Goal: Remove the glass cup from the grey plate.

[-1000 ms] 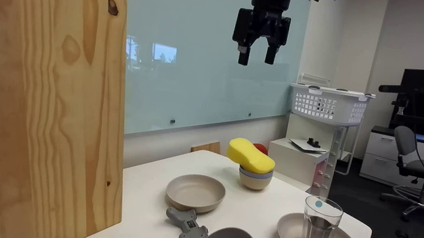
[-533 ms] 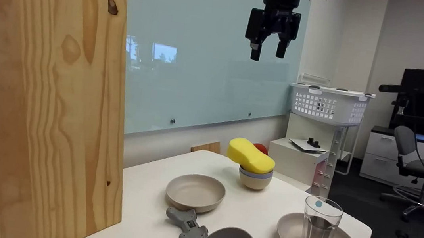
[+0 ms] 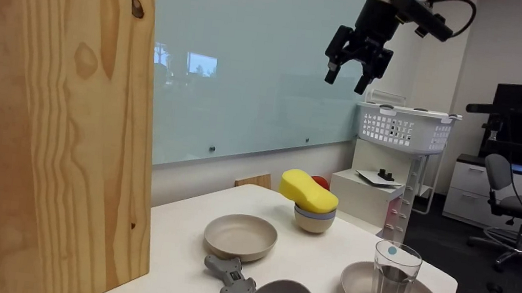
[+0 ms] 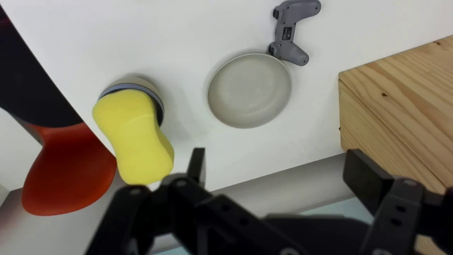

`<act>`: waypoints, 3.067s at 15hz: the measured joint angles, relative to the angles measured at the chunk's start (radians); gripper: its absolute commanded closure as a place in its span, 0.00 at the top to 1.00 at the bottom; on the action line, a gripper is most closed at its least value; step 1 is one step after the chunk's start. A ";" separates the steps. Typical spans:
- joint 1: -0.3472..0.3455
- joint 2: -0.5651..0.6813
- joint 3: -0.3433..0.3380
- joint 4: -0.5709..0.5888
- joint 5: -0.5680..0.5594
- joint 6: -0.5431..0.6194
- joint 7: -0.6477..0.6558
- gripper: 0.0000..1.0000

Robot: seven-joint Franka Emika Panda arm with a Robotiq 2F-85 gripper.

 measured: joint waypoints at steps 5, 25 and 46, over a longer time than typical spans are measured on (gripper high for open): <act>-0.027 -0.062 -0.113 -0.167 0.091 0.038 -0.086 1.00; -0.202 -0.040 -0.205 -0.293 -0.023 -0.180 -0.319 1.00; -0.146 0.196 -0.284 -0.276 -0.137 0.002 -0.874 1.00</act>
